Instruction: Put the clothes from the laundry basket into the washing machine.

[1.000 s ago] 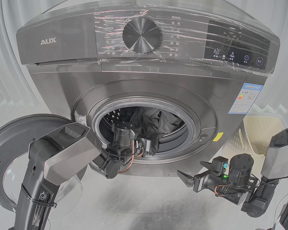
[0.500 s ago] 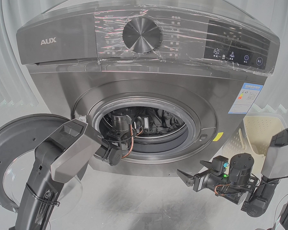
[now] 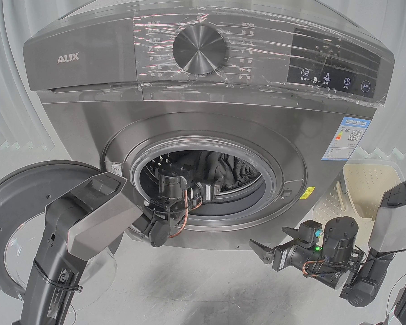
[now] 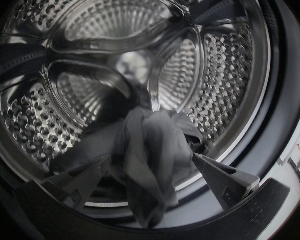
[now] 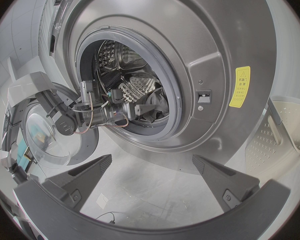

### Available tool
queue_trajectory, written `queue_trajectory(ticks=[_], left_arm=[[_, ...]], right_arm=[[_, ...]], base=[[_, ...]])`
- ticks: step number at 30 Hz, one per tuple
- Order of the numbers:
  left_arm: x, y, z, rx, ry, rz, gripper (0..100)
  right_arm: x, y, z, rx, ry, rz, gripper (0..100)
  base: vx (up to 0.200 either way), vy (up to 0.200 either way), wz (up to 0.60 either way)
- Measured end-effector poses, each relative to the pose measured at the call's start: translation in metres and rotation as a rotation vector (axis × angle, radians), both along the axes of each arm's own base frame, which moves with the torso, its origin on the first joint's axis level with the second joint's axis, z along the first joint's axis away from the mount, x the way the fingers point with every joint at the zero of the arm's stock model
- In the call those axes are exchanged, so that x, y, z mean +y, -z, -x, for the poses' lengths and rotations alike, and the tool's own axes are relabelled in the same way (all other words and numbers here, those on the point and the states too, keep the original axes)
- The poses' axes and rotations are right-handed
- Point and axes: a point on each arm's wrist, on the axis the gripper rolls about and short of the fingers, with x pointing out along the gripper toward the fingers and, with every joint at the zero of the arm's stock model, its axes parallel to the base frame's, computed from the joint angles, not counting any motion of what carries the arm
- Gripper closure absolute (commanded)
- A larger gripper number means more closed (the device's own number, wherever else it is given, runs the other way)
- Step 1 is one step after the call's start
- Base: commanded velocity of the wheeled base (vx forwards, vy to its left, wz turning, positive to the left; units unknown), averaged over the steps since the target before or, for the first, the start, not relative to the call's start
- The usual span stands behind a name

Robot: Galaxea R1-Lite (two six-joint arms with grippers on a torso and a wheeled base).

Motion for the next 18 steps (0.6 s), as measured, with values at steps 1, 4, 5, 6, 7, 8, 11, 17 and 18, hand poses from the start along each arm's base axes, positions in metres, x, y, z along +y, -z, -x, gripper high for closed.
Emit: queue_trajectory(ticks=[1,4,5,6,7,8,11,17,18], left_arm=[[0.001,0.004,0.004,0.019,0.015,-0.014,0],[0.001,0.012,0.015,0.057,0.061,-0.044,0],[0.000,0.013,0.017,0.065,0.070,-0.049,0],[-0.001,0.014,0.019,0.069,0.075,-0.053,0],[-0.001,0.015,0.019,0.071,0.075,-0.055,0],[-0.001,0.016,0.019,0.071,0.075,-0.057,0],[-0.002,0.015,0.014,0.052,0.070,-0.055,100],[-0.004,0.018,0.004,0.037,0.054,-0.052,100],[-0.005,0.018,0.002,0.032,0.054,-0.049,100]], right_arm=[[0.000,0.000,0.000,0.000,0.000,0.000,0],[0.000,0.000,0.000,0.000,-0.001,0.000,0],[0.000,0.000,0.000,0.000,-0.001,0.000,0],[0.000,0.000,0.000,0.000,-0.001,0.000,0],[0.000,0.000,0.000,0.000,-0.001,0.000,0],[0.000,0.000,0.000,0.000,-0.001,0.000,0],[0.000,0.000,0.000,0.000,-0.002,0.000,0],[0.001,0.000,0.000,0.000,-0.002,0.000,0],[0.001,0.000,0.000,0.000,-0.002,0.000,0]], base=[[0.000,0.000,0.00],[0.000,0.000,0.00],[0.000,0.000,0.00],[0.000,0.000,0.00],[0.000,0.000,0.00],[0.000,0.000,0.00],[0.000,0.000,0.00],[0.000,0.000,0.00],[0.000,0.000,0.00]])
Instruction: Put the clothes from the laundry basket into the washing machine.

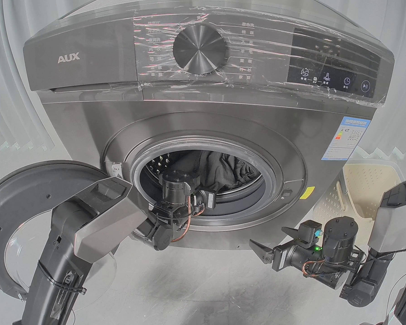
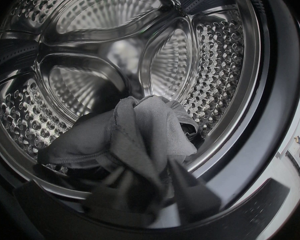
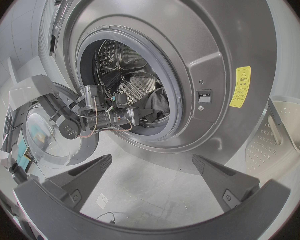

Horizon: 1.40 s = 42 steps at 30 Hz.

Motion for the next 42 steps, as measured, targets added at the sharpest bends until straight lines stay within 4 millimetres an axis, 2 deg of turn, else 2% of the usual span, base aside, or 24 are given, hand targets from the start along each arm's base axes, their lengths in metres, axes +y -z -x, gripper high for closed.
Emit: queue_trajectory(ticks=[6,19,25,26,36,42], left_arm=[[-0.003,-0.005,-0.012,-0.047,-0.036,0.024,100],[0.003,-0.043,-0.061,-0.249,-0.176,0.142,100],[0.011,-0.038,-0.073,-0.260,-0.212,0.144,100],[0.012,-0.036,-0.073,-0.258,-0.215,0.142,0],[0.011,-0.028,-0.070,-0.237,-0.208,0.138,0],[0.008,-0.011,-0.047,-0.145,-0.161,0.083,0]], right_arm=[[0.000,0.000,0.000,0.000,0.000,0.000,0],[0.000,0.000,0.000,0.001,0.000,0.001,0],[0.000,0.001,0.000,0.002,0.001,0.000,0],[0.000,0.001,-0.001,0.002,0.002,0.000,0],[-0.001,0.000,-0.001,0.001,0.004,-0.001,0],[-0.001,-0.001,-0.001,-0.003,0.007,-0.005,0]], base=[[0.000,0.000,0.00],[0.000,0.000,0.00],[0.000,0.000,0.00],[0.000,0.000,0.00],[0.000,0.000,0.00],[0.000,0.000,0.00]])
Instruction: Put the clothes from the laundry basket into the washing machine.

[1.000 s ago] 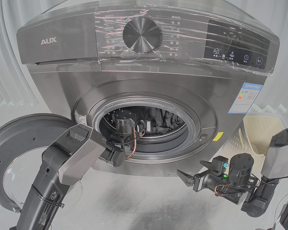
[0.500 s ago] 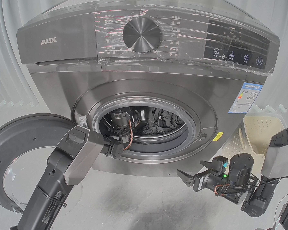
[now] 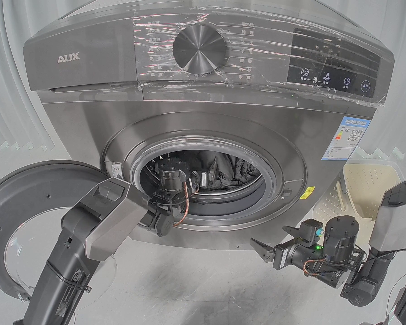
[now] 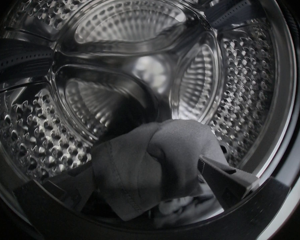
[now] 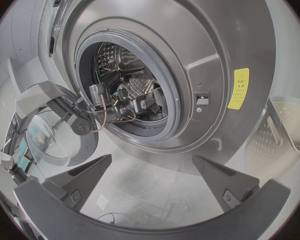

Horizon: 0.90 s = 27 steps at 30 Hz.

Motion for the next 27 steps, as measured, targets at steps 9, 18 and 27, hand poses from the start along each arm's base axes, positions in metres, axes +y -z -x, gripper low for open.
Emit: queue_trajectory(ticks=[9,18,27], left_arm=[[0.004,0.009,0.064,0.165,0.086,-0.096,0],[-0.003,-0.004,0.151,0.259,0.221,-0.165,0],[0.005,-0.037,0.226,0.293,0.299,-0.122,0]], right_arm=[[-0.001,-0.003,0.000,-0.009,0.002,-0.007,0],[-0.002,-0.004,0.001,-0.010,0.003,-0.008,0],[-0.007,-0.014,0.005,-0.040,0.007,-0.014,0]], base=[[0.000,0.000,0.00],[0.000,0.000,0.00],[0.000,0.000,0.00]])
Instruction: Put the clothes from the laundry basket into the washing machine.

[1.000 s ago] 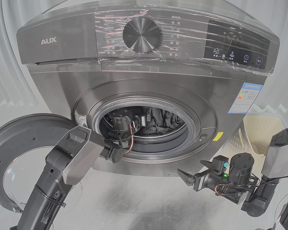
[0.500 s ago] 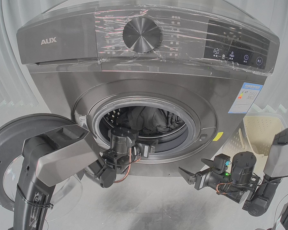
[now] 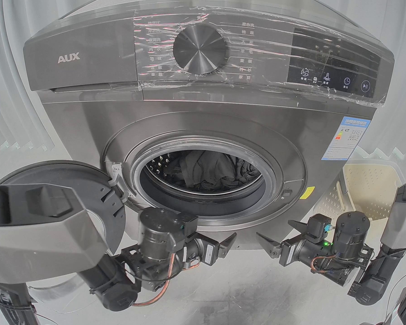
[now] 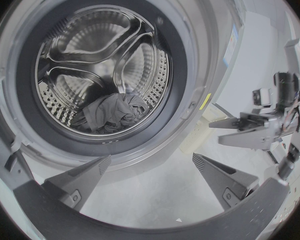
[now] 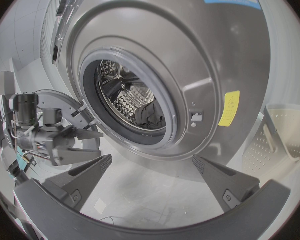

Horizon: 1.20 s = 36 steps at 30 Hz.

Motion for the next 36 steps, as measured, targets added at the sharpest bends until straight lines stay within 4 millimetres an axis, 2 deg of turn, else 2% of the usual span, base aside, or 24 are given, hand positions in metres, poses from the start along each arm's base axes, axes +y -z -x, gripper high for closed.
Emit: queue_trajectory(ticks=[6,10,14,18,25,31,36], left_arm=[[0.023,-0.031,0.039,0.008,-0.036,0.090,0],[0.047,-0.053,0.065,-0.015,-0.068,0.139,0],[0.068,-0.065,0.085,-0.035,-0.088,0.170,0],[0.090,-0.071,0.103,-0.064,-0.112,0.166,0],[0.118,-0.075,0.122,-0.132,-0.161,0.120,0],[0.141,-0.079,0.136,-0.184,-0.199,0.109,0],[0.162,-0.083,0.151,-0.197,-0.237,0.095,0]], right_arm=[[-0.012,-0.017,0.009,-0.057,0.015,0.005,0],[-0.023,-0.028,0.017,-0.094,0.047,0.010,0],[-0.037,-0.032,0.029,-0.099,0.083,0.025,0],[-0.051,-0.040,0.037,-0.121,0.127,0.021,0],[-0.069,-0.047,0.047,-0.106,0.183,0.082,0],[-0.084,-0.049,0.068,-0.033,0.232,0.174,0],[-0.096,-0.055,0.087,-0.021,0.306,0.179,0]], base=[[0.000,0.000,0.00],[0.000,0.000,0.00],[0.000,0.000,0.00],[0.000,0.000,0.00],[-0.200,0.000,0.00],[-0.200,0.000,0.00],[-0.200,0.000,0.00]])
